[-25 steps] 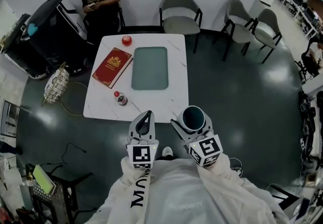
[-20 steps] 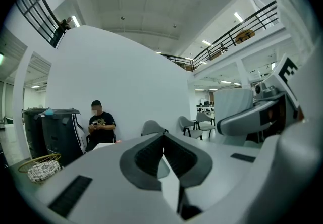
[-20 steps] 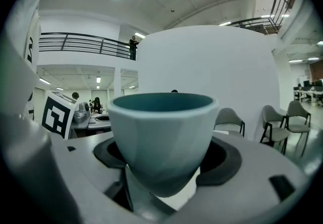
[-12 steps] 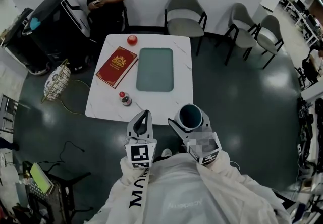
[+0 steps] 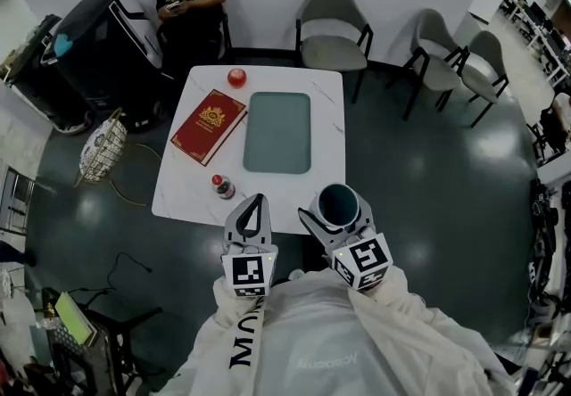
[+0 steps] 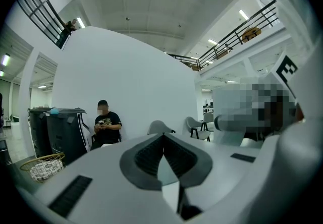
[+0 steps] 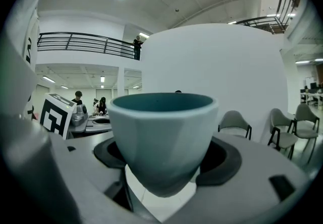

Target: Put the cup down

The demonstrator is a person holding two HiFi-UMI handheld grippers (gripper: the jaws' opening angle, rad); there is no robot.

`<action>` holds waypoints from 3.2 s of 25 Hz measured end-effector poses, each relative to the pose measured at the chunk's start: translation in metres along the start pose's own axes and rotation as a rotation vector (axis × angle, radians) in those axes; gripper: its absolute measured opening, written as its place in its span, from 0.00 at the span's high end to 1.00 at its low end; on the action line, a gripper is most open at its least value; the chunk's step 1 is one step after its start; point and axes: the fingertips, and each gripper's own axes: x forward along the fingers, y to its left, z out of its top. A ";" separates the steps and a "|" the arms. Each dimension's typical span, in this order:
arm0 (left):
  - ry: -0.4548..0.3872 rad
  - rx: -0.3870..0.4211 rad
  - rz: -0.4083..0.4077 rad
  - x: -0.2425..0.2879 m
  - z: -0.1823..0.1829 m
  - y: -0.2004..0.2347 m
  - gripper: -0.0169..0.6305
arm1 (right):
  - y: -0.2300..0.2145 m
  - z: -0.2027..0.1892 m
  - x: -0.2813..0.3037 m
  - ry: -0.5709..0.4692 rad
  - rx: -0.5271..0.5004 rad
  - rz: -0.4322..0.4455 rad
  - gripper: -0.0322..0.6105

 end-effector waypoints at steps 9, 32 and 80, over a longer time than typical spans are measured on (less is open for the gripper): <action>0.042 0.003 0.021 0.043 -0.008 0.013 0.96 | -0.035 -0.004 0.038 0.013 0.026 -0.002 0.37; 0.125 0.002 0.080 0.169 -0.033 0.055 0.96 | -0.111 -0.020 0.161 0.087 0.048 0.100 0.37; 0.241 -0.049 0.234 0.323 -0.119 0.149 0.96 | -0.177 -0.084 0.381 0.167 -0.021 0.291 0.37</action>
